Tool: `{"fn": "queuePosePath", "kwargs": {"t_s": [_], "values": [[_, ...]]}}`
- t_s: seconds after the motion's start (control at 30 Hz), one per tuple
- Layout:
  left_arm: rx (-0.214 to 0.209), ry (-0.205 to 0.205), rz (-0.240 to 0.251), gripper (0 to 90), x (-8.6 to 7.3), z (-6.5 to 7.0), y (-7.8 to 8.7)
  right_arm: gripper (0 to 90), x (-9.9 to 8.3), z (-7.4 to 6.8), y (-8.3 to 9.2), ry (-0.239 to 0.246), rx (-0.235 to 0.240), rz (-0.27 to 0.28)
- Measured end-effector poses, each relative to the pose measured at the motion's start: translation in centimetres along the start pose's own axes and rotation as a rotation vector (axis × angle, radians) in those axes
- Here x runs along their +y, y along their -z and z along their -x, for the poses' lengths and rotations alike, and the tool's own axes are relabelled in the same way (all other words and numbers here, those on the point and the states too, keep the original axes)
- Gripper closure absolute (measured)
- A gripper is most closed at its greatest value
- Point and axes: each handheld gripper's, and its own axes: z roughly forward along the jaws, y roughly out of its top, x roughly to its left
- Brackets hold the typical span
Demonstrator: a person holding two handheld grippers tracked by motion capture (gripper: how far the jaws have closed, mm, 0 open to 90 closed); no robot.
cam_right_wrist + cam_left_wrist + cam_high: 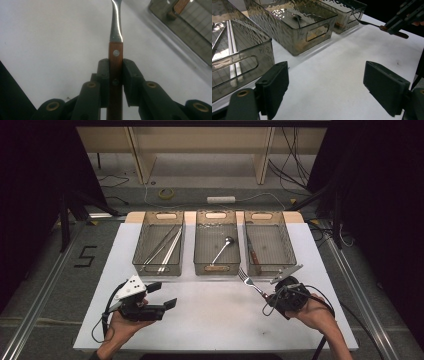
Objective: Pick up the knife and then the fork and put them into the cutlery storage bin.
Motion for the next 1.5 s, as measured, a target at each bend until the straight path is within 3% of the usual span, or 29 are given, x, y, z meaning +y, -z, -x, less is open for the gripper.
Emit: {"fn": "queuePosePath", "kwargs": {"t_s": [0.5, 0.93, 1.5], "values": [[0.0, -0.004, -0.002, 20.0, 0.0, 0.0, 0.0, 77.4, 2.2, 1.9, 1.3, -0.018, -0.032, 0.081], [0.0, -0.004, -0.001, 20.0, 0.0, -0.1, 0.1, 77.4, 5.6, 3.8, 2.0, -0.055, -0.052, 0.137], [0.001, -0.006, 0.001, 20.0, 0.0, -0.1, 0.1, 77.4, 8.8, 7.7, 2.2, -0.167, -0.08, 0.173]]}}
